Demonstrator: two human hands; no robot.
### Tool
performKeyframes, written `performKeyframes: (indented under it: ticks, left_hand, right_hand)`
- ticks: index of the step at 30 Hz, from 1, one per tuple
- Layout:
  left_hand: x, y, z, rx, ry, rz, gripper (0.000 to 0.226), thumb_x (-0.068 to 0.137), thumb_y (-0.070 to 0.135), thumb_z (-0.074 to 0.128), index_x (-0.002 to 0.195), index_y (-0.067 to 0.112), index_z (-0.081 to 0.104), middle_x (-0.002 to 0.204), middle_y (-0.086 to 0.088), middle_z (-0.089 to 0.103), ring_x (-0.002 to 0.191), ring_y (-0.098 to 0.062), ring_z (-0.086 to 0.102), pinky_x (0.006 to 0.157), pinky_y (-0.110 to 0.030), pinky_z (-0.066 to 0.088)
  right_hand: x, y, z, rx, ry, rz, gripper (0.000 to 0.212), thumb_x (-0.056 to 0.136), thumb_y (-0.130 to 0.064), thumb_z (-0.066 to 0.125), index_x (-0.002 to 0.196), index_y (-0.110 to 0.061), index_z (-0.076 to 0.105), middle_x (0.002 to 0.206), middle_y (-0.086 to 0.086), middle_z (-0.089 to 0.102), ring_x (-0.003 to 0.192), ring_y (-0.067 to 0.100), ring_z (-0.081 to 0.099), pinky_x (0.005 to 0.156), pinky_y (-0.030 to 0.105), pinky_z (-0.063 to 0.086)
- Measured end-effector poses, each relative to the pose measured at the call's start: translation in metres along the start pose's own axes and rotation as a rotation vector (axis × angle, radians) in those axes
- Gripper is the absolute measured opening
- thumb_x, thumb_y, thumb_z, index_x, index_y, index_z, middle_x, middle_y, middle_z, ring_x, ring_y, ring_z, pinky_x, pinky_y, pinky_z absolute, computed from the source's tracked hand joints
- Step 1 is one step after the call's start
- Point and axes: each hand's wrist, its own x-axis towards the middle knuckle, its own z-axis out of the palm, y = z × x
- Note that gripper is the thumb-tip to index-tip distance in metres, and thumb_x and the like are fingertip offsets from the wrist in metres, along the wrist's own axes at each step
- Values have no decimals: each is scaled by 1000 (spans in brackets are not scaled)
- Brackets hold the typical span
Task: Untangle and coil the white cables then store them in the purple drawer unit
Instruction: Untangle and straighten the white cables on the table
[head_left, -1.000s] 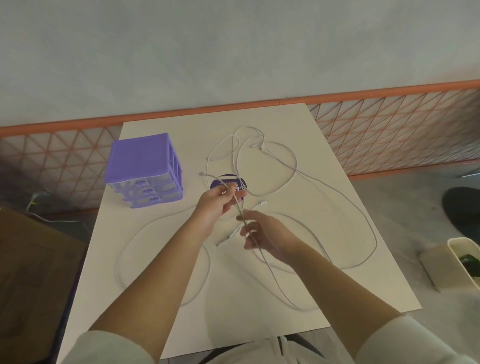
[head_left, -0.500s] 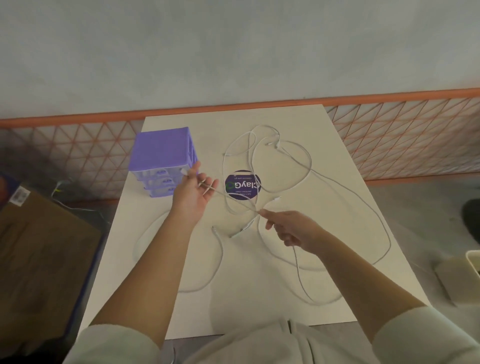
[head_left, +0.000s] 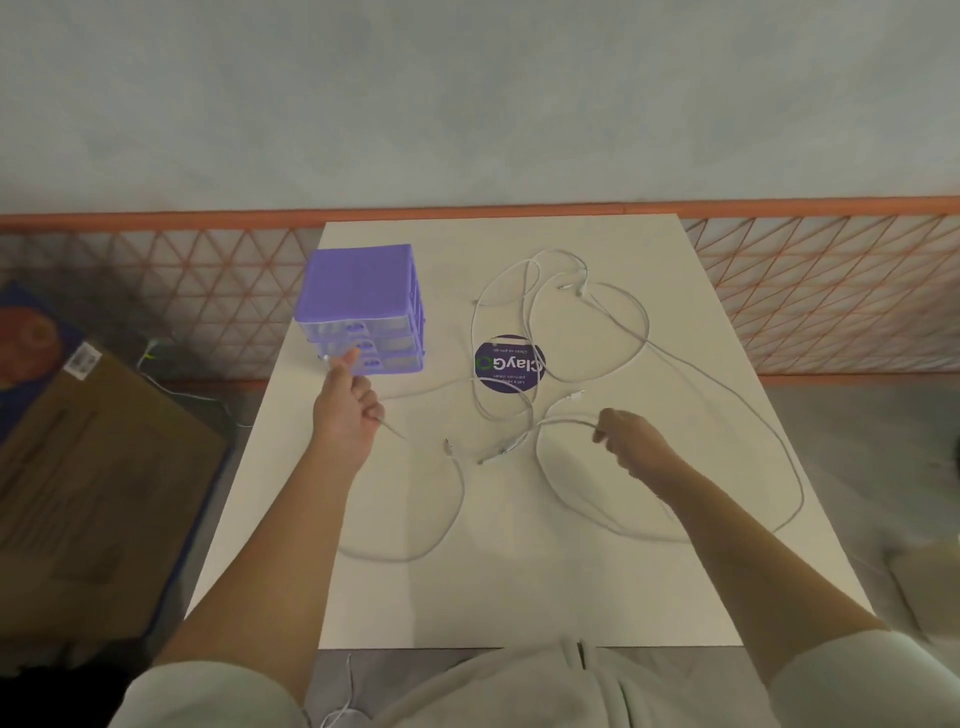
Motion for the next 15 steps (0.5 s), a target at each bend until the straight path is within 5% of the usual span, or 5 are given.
performKeyframes:
  ticks: [3, 7, 11, 15]
  left_hand:
    - [-9, -1, 11, 171, -64, 97, 31, 103, 47, 34, 109, 27, 57, 49, 13, 23, 41, -4, 21, 40, -17, 23]
    - [-26, 0, 31, 397, -178, 138, 33, 104, 42, 34, 93, 24, 60, 53, 12, 38, 51, -4, 31, 52, -20, 28]
    - [-45, -12, 53, 674, -383, 200, 32, 106, 33, 33, 94, 18, 59, 87, 3, 68, 82, -9, 62, 78, -27, 42]
    - [-46, -25, 59, 878, -470, 257, 31, 105, 34, 35, 87, 22, 57, 71, 8, 61, 70, -7, 63, 82, -33, 43]
  right_hand:
    - [-10, -33, 19, 59, -87, -209, 23, 97, -27, 50, 84, -20, 68, 73, -9, 53, 66, 9, 46, 58, 20, 32]
    - [-13, -56, 34, 16, -147, -325, 25, 95, -42, 56, 108, -29, 74, 97, -14, 69, 89, 3, 58, 74, 15, 40]
    - [-18, -80, 37, -2, -150, -412, 25, 94, -40, 59, 87, -20, 73, 66, -7, 52, 61, 10, 42, 56, 23, 30]
    - [-18, -93, 27, 48, -149, -453, 30, 88, -45, 66, 68, -23, 63, 68, -2, 48, 64, 13, 40, 58, 28, 29]
